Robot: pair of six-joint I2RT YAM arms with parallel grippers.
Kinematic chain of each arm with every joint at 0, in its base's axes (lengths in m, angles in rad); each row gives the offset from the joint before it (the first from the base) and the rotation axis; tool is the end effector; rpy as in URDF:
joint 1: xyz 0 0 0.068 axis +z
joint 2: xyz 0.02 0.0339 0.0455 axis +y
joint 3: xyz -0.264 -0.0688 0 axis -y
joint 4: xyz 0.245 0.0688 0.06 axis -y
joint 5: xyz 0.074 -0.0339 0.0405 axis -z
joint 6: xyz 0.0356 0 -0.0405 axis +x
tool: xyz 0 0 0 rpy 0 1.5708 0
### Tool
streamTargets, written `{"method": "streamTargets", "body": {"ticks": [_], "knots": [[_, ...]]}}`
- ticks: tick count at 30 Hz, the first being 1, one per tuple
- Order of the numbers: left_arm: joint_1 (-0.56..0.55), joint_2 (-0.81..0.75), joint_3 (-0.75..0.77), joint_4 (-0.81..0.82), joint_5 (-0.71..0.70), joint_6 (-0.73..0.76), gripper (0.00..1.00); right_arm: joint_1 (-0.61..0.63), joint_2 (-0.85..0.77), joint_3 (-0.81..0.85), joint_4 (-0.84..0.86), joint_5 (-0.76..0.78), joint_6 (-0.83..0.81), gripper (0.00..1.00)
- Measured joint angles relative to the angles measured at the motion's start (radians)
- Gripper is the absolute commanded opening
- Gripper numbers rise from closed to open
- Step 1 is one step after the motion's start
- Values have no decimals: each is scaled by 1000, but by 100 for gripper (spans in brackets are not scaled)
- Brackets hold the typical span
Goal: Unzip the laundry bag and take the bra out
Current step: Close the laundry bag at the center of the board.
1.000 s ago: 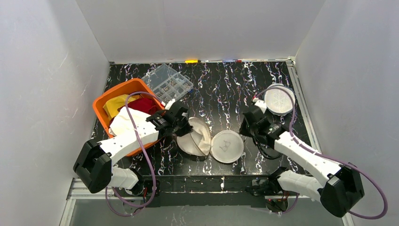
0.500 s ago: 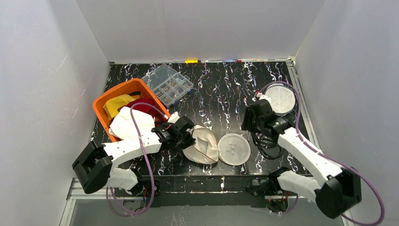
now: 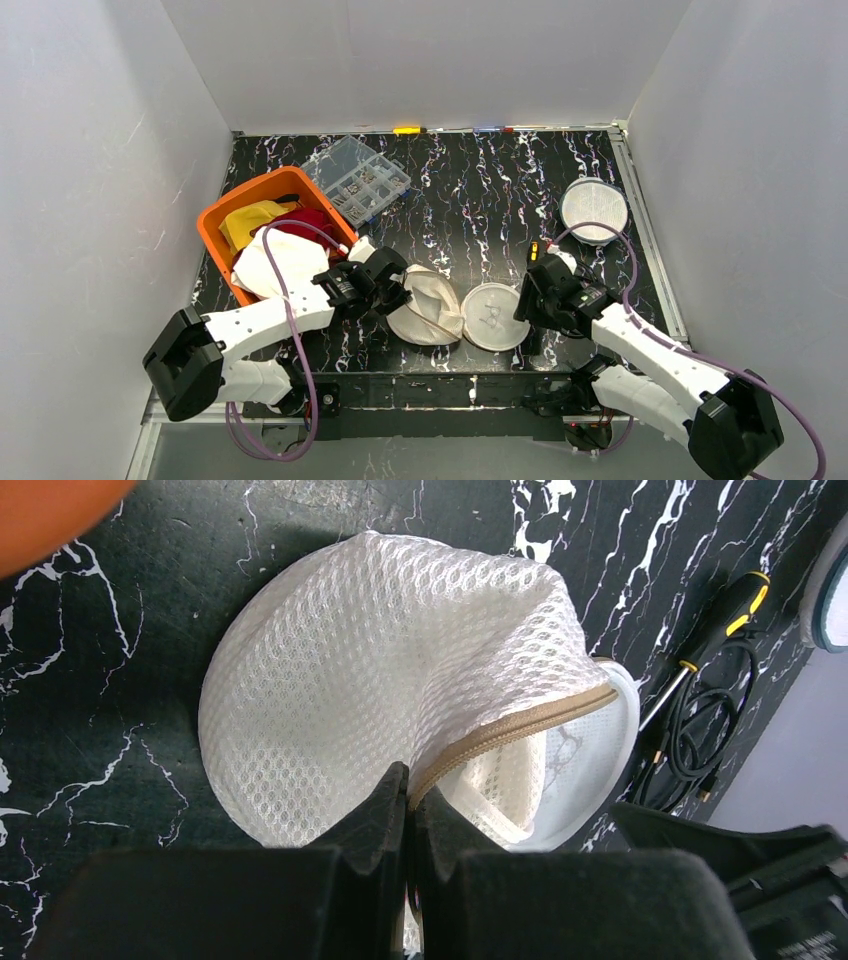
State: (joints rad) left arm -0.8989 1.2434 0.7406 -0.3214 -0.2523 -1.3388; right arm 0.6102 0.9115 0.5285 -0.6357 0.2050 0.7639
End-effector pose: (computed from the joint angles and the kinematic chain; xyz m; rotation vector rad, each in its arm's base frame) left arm 0.1640 -0.1920 0.2184 -0.6660 2.4105 -0.7417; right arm 0.1394 0.0886 0.1936 0.2727 2.5632 0.2580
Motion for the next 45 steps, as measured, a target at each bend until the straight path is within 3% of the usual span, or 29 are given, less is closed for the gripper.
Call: {"method": "streamTargets", "body": {"ticks": [7, 14, 19, 23, 28, 33, 37, 40, 45], "knots": [[0, -26, -10, -1, -2, -1, 0, 0, 23, -98, 77, 21, 85, 45], [0, -39, -15, -5, -4, 0, 0, 0, 29, -132, 159, 36, 129, 1], [0, -49, -15, -5, -4, 8, 0, 0, 3, -133, 144, 46, 129, 1], [0, -60, -14, -6, -3, 39, 0, 1, -45, -34, 11, 71, 98, 1], [0, -55, 55, -56, -1, 132, 0, 1, -6, 414, -126, 135, -22, 1], [8, -1, 285, -140, -2, 272, 0, 2, 132, 885, -223, 195, -194, 1], [13, 26, 423, -132, 8, 373, 0, 2, 224, 1115, -310, 232, -303, 1], [14, 63, 433, -121, 32, 409, 0, 2, 226, 1103, -336, 235, -346, 1], [14, 190, 335, -32, 99, 425, 0, 2, 180, 912, -344, 238, -368, 1]]}}
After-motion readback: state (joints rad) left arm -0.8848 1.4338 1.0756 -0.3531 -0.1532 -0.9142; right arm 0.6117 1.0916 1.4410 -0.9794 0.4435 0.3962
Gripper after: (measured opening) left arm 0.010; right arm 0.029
